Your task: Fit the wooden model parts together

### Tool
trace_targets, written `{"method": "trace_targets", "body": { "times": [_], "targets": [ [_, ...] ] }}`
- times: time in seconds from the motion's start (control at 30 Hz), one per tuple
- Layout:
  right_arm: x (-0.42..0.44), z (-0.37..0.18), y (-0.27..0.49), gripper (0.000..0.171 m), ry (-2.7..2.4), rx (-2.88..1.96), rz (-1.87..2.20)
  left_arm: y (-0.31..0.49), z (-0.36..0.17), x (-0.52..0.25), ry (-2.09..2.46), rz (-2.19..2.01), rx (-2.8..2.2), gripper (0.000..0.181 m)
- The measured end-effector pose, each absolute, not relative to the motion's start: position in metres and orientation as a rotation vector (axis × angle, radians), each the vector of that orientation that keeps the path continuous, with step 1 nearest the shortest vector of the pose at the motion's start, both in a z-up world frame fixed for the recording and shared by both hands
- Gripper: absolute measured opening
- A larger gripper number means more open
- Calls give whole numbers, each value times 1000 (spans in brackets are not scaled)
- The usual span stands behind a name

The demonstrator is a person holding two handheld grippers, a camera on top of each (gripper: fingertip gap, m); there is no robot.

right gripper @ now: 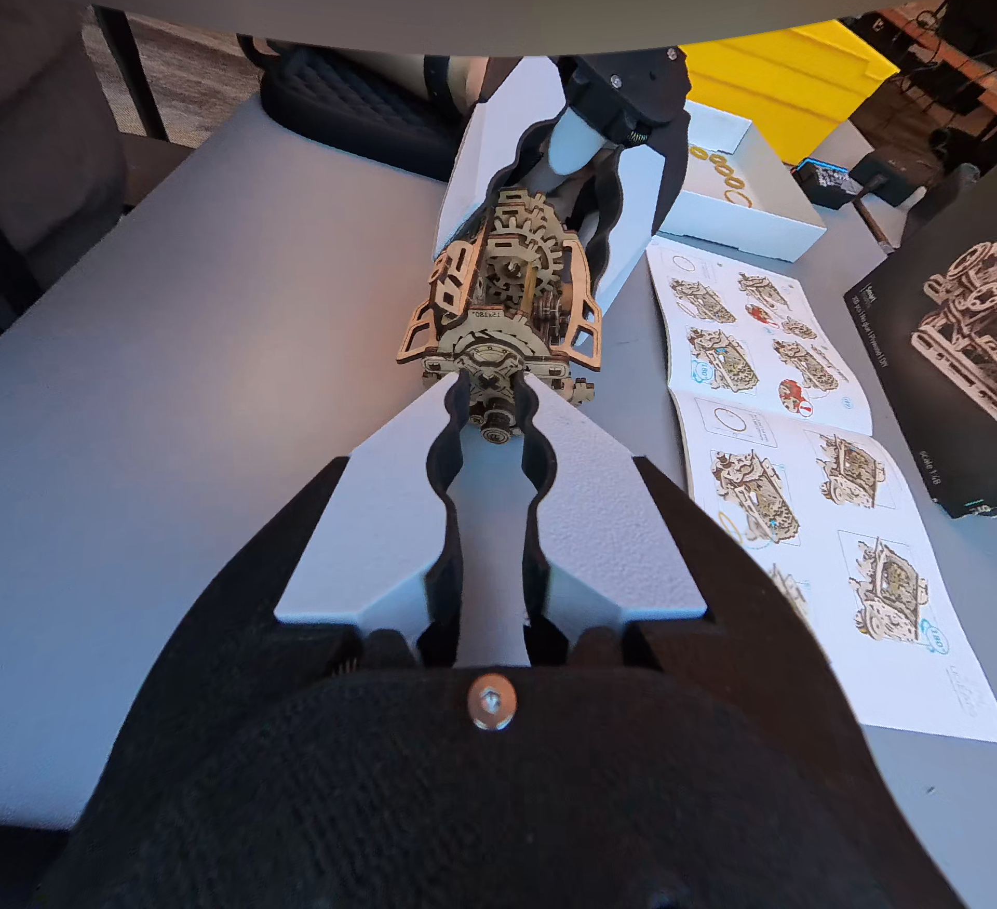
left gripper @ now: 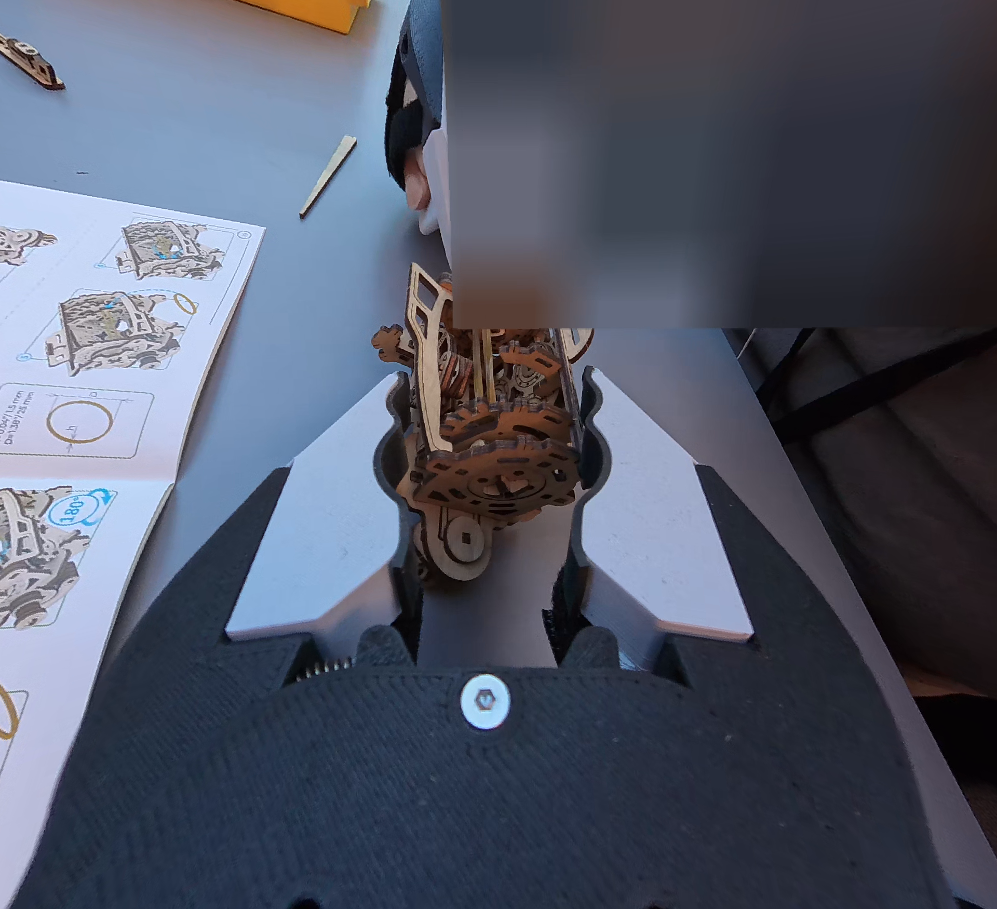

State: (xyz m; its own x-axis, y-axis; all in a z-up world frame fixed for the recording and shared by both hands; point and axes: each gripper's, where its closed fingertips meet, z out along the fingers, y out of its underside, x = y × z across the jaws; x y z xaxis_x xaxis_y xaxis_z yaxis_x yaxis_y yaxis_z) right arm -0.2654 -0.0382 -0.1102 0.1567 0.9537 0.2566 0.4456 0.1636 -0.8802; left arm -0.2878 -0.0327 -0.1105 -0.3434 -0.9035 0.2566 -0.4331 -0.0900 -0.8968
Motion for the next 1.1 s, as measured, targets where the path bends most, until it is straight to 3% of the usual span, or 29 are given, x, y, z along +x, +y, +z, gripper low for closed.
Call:
{"method": "trace_targets", "body": {
  "times": [0.77, 0.97, 1.1],
  "targets": [
    [-266, -108, -42, 11, -1204, -1764, 1350, -35, -111, -289, 1787, -1376, -1395, 60],
    [-267, -109, -41, 12, -1251, -1709, 1214, -34, -113, -288, 1786, -1361, -1405, 60],
    [-264, -104, -40, 36, -1275, -1632, 1054, -34, -113, -288, 1780, -1375, -1419, 61]
  ]
}}
